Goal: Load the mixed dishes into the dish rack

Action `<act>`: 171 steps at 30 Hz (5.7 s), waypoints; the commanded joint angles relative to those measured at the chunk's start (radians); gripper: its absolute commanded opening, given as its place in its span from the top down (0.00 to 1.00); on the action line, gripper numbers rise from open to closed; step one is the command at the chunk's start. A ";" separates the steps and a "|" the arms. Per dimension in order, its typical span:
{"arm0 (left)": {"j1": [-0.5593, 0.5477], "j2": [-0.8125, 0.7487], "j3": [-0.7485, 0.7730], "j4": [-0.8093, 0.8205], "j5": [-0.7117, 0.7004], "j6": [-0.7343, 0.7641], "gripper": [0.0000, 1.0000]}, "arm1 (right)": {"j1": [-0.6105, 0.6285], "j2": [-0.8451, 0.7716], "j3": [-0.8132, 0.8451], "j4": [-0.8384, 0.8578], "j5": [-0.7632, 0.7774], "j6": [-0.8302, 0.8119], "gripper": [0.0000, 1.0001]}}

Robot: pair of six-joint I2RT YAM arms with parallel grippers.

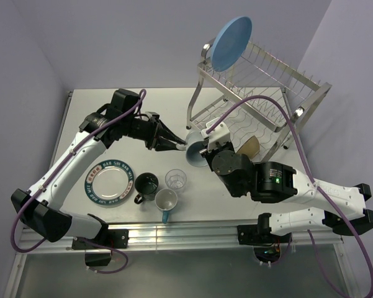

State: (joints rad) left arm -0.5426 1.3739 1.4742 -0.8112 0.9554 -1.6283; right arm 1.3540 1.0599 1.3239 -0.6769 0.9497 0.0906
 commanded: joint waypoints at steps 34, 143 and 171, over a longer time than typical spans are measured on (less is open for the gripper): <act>0.021 0.023 0.076 -0.003 -0.150 0.496 1.00 | 0.005 -0.015 0.098 -0.050 0.014 0.078 0.28; -0.200 1.021 0.604 1.024 -0.489 1.186 1.00 | 0.004 -0.144 0.594 -0.711 -0.037 0.501 0.27; -0.211 1.205 0.629 1.408 -0.652 1.450 1.00 | 0.004 -0.244 0.408 -0.676 -0.008 0.537 0.29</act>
State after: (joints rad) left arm -0.7544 2.5710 2.0521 0.4469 0.3275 -0.2276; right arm 1.3552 0.8326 1.7416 -1.3556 0.9012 0.6090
